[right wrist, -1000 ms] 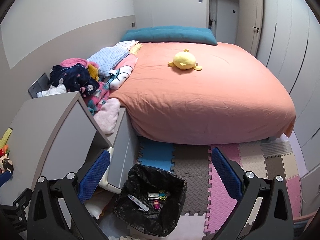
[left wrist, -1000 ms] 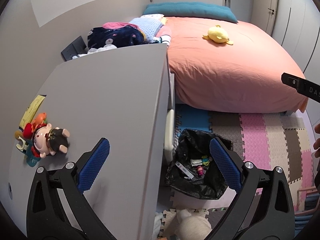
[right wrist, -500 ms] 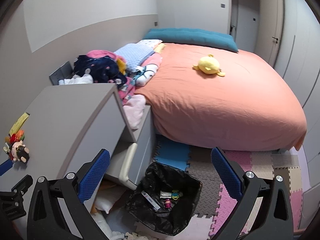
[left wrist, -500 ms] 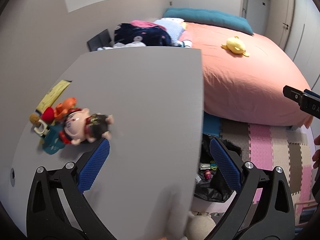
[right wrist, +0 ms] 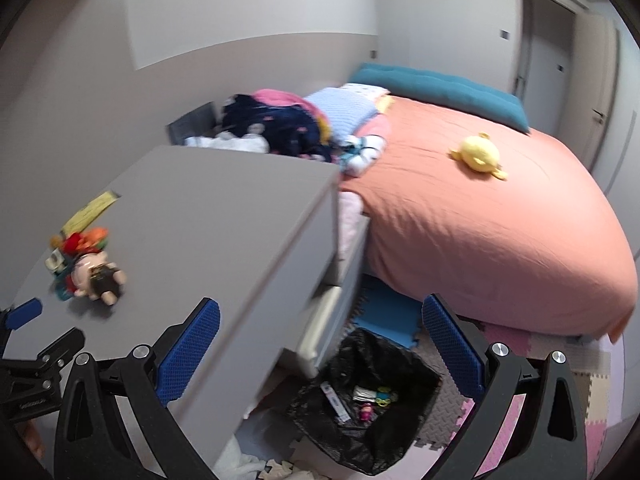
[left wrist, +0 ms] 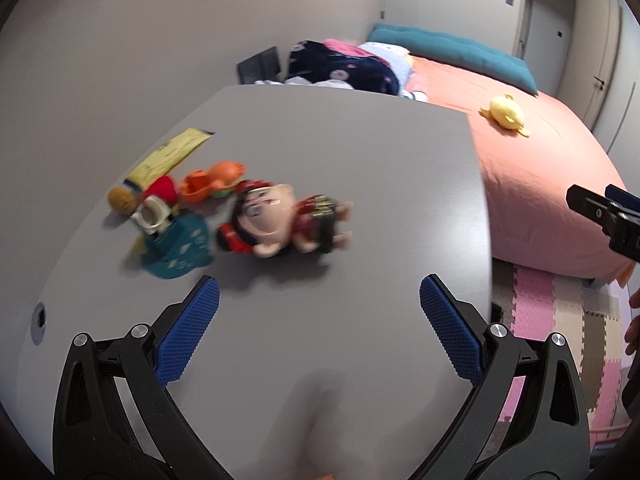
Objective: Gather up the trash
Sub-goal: 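Swing both open tools back over the table toward the remaining toys, then grasp the teal-and-cream plastic toy with the left tool while the right tool grasps the red-haired doll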
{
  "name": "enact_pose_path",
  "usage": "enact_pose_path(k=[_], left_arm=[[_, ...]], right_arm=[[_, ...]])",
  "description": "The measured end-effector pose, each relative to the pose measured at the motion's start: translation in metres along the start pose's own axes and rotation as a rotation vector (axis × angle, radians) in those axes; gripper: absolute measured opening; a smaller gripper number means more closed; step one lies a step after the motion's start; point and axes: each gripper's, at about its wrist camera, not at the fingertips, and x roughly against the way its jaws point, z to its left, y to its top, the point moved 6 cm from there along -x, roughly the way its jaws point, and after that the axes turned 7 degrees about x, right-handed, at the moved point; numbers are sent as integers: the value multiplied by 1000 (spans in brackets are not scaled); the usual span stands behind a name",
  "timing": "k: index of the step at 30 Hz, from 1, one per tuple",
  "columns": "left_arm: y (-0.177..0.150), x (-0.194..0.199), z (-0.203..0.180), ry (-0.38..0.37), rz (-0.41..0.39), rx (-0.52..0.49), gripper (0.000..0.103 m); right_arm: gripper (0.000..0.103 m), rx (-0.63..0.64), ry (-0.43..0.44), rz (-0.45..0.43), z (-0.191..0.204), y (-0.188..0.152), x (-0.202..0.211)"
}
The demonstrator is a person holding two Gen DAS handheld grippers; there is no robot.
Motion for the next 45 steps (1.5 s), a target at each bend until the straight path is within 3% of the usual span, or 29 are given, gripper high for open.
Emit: enact_pose_path(k=[11,22,27,33,41,45], left_arm=[[-3,2,78,55,-8,95,97],[6,-24,125,93,-22,90,96],[17,-48,136,71,-2,99,83],[30,-70,141,80,-1,66,77],[38,-94,149,59,24,56,56],[41,-97,154,35,19,85,52]], right_arm=[[101,127,106,-5,87,10,-12],[101,172,161,1,130,16,-27],[101,171,184,2,140,22,-35],[101,187,203,8,150,27,-44],[101,208,258,22,163,31,-54],[101,251,293,34,176,30,-60]])
